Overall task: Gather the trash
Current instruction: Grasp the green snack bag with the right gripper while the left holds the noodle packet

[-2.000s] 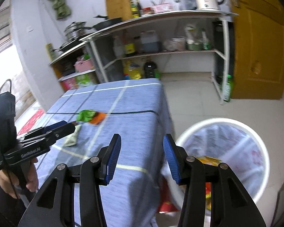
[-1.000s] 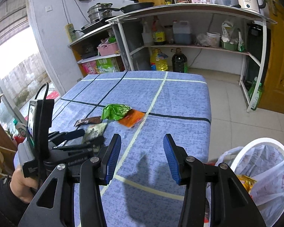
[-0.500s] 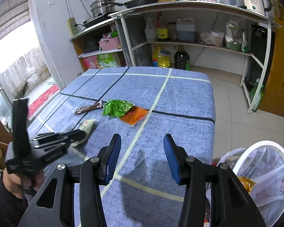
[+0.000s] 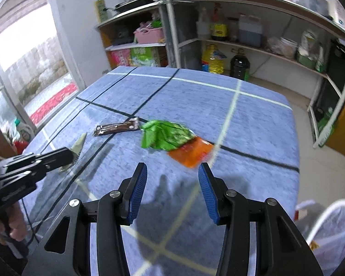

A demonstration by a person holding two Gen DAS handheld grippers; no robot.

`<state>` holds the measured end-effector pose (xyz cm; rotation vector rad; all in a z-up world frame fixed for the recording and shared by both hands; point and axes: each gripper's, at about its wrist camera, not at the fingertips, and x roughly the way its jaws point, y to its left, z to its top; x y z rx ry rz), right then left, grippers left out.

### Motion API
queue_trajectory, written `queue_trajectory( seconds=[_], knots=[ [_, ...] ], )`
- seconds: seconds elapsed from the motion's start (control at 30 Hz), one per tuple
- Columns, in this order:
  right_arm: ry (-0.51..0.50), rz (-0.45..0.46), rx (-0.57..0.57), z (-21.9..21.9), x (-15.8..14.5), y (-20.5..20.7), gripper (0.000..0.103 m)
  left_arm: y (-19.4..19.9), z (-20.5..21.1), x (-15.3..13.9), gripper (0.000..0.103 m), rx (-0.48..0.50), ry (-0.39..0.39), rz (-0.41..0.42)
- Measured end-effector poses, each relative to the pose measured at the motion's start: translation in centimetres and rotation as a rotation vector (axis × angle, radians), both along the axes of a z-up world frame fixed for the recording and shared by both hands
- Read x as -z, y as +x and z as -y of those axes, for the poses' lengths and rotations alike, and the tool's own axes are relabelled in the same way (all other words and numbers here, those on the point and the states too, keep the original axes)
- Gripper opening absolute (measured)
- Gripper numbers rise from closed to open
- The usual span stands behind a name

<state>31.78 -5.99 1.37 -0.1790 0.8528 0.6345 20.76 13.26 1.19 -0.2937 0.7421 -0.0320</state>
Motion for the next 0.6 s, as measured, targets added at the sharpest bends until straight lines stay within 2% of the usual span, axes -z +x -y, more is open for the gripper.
queue_trajectory(
  seconds=[0.3,0.6],
  knots=[
    [-0.125,0.05,-0.073,-5.5,1.4,2.0,0.048,-0.1,-0.8,0.0,0.007,-0.01,-0.021,-0.007],
    [-0.18,0.052,-0.073,-7.1,3.0,3.6,0.048,-0.2,-1.5,0.0,0.007,-0.02,-0.035,-0.01]
  ],
)
